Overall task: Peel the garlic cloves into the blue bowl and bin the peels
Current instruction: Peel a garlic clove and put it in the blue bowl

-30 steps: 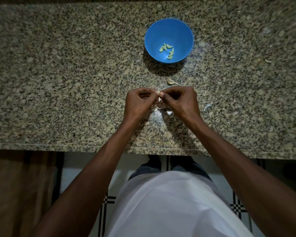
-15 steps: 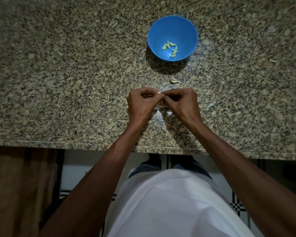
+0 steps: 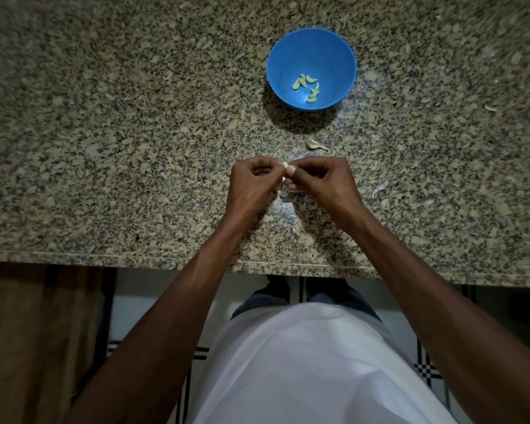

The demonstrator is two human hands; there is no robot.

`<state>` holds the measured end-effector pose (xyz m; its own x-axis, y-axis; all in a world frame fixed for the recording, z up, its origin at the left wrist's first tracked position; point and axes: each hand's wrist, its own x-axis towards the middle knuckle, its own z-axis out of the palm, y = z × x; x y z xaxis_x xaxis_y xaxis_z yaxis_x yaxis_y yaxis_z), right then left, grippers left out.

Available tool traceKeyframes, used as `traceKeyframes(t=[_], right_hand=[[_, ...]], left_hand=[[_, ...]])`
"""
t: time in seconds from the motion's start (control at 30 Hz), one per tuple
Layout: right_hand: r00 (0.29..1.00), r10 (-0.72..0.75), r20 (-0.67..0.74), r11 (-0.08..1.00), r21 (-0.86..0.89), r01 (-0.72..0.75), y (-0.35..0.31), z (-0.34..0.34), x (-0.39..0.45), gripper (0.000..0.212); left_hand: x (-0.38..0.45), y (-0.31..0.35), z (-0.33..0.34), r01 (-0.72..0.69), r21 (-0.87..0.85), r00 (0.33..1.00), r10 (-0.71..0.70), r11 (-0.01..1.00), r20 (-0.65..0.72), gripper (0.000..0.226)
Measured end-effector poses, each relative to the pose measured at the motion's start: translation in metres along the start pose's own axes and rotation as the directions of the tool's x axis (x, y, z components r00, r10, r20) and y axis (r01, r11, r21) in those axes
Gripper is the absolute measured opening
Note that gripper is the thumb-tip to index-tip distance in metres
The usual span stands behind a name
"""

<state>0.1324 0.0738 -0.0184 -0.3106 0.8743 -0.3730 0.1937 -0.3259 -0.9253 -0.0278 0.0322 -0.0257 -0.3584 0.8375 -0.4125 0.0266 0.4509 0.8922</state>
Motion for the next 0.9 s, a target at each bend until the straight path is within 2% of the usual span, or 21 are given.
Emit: traceKeyframes(t=[0.13,0.23,0.33,0.43,0.5,0.57,0.6,0.67,0.8,0.9], right_hand=[[0.976,0.173,0.131,0.951,0.234,-0.200,-0.0013,-0.0052,0.0044,0.018],[0.946,0.271,0.177,0.891,0.326,-0.316,0.0009,-0.0056,0.0057,0.015],[0.935,0.293,0.200,0.850,0.393,-0.351,0.0041,-0.0050,0.0051,0.014],[0.941,0.272,0.204,0.832,0.442,-0.336,0.0047,-0.0055,0.0032,0.023],[0.975,0.161,0.156,0.925,0.321,-0.204,0.0043,-0.0053,0.0007,0.026],[0.996,-0.041,0.075,0.999,0.007,0.040,0.0030,-0.0042,-0.0013,0.022],[0.990,-0.130,0.055,0.980,-0.145,0.136,0.0021,-0.0033,-0.0016,0.020],[0.974,-0.225,0.043,0.920,-0.319,0.226,0.0002,-0.0023,-0.0024,0.021],[0.960,-0.269,0.081,0.856,-0.436,0.277,-0.0010,-0.0035,-0.0027,0.027],[0.964,-0.255,0.074,0.886,-0.381,0.263,-0.0023,-0.0030,-0.0014,0.022]], left_hand=[[0.0014,-0.0046,-0.0010,-0.013,-0.055,0.999,0.015,0.998,0.038,0.009],[0.0011,-0.0061,0.0000,-0.015,-0.073,0.998,0.019,0.997,0.053,0.007],[0.0007,-0.0057,0.0013,-0.021,-0.056,0.997,0.025,0.998,0.070,0.005],[0.0001,-0.0056,0.0022,-0.005,-0.076,0.996,0.011,0.997,0.085,0.008],[-0.0007,-0.0055,0.0020,0.030,-0.129,0.996,-0.018,0.991,0.092,0.012],[-0.0007,-0.0058,0.0019,0.072,-0.180,0.994,-0.056,0.981,0.095,0.020],[-0.0006,-0.0057,0.0017,0.091,-0.195,0.993,-0.073,0.977,0.096,0.022],[-0.0002,-0.0056,0.0016,0.118,-0.215,0.990,-0.098,0.970,0.104,0.020],[0.0002,-0.0049,0.0006,0.137,-0.212,0.985,-0.110,0.968,0.133,0.014],[0.0010,-0.0059,-0.0009,0.137,-0.228,0.983,-0.105,0.964,0.149,0.013]])
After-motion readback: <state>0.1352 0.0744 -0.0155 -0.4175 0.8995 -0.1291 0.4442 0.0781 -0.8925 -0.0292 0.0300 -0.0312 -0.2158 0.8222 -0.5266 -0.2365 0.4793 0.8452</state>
